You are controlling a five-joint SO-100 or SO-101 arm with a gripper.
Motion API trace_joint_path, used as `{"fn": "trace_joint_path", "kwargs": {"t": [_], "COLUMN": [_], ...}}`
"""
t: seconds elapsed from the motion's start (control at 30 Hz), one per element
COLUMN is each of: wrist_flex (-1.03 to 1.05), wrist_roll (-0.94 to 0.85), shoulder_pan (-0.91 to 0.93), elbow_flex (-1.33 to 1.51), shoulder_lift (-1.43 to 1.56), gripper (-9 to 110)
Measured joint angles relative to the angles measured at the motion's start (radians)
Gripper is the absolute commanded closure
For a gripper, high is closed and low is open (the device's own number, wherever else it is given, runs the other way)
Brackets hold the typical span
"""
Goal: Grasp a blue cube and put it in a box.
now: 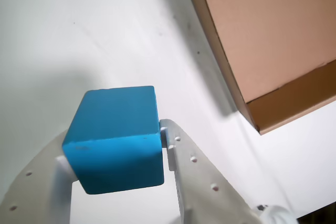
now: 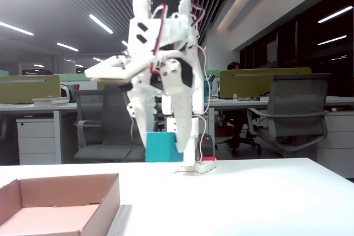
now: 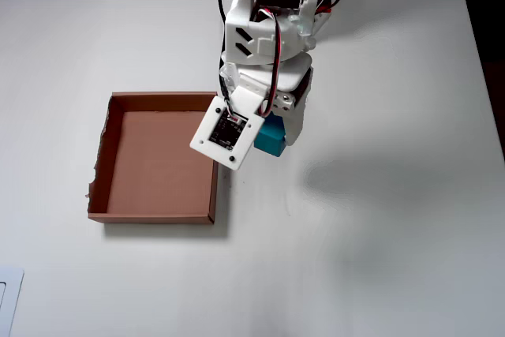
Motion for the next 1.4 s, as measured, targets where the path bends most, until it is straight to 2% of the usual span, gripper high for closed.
{"fn": "trace_joint_path", "kwargs": {"t": [0.57, 0.8, 1.4], "wrist_flex": [0.005, -0.025, -0.230], "wrist_roll": [0.011, 0.011, 0.005], "shoulder_pan": [0.445, 0.491, 0.472], "elbow_flex": [-0.158, -0.186, -0.183], "shoulder_lift": [-0.117, -0.184, -0.419], "gripper": [86, 86, 86]}}
